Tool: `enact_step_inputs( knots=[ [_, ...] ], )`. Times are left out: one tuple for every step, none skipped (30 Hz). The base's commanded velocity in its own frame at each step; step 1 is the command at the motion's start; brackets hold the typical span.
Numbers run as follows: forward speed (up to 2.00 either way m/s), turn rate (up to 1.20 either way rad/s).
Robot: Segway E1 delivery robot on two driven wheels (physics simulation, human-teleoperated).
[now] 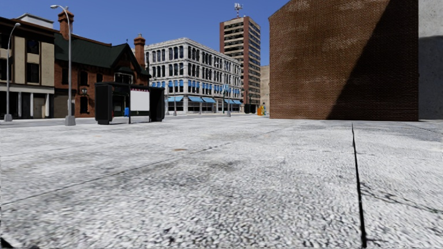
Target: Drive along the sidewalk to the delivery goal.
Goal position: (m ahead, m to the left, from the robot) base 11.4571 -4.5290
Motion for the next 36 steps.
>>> enact_step_inputs(
  knots=[
    [2.00,-0.39],
    [2.00,-0.39],
    [2.00,-0.39],
    [2.00,-0.39],
    [2.00,-0.39],
    [2.00,-0.39],
    [2.00,-0.39],
    [2.00,-0.39],
    [2.00,-0.39],
    [2.00,-0.39],
    [2.00,-0.39],
    [2.00,-0.39],
    [2.00,-0.39],
    [2.00,-0.39],
    [2.00,-0.39],
    [2.00,-0.39],
    [2.00,-0.39],
    [2.00,-0.39],
    [2.00,-0.39],
    [2.00,-0.39],
    [2.00,-0.39],
    [2.00,-0.39],
    [2.00,-0.39],
    [2.00,-0.39],
    [2.00,-0.39],
    [2.00,-0.39],
    [2.00,-0.39],
    [2.00,-0.39],
    [2.00,-0.39],
    [2.00,-0.39],
    [2.00,-0.39],
    [2.00,-0.39],
    [2.00,-0.39],
    [2.00,-0.39],
    [2.00,-0.39],
    [2.00,-0.39]
  ],
)
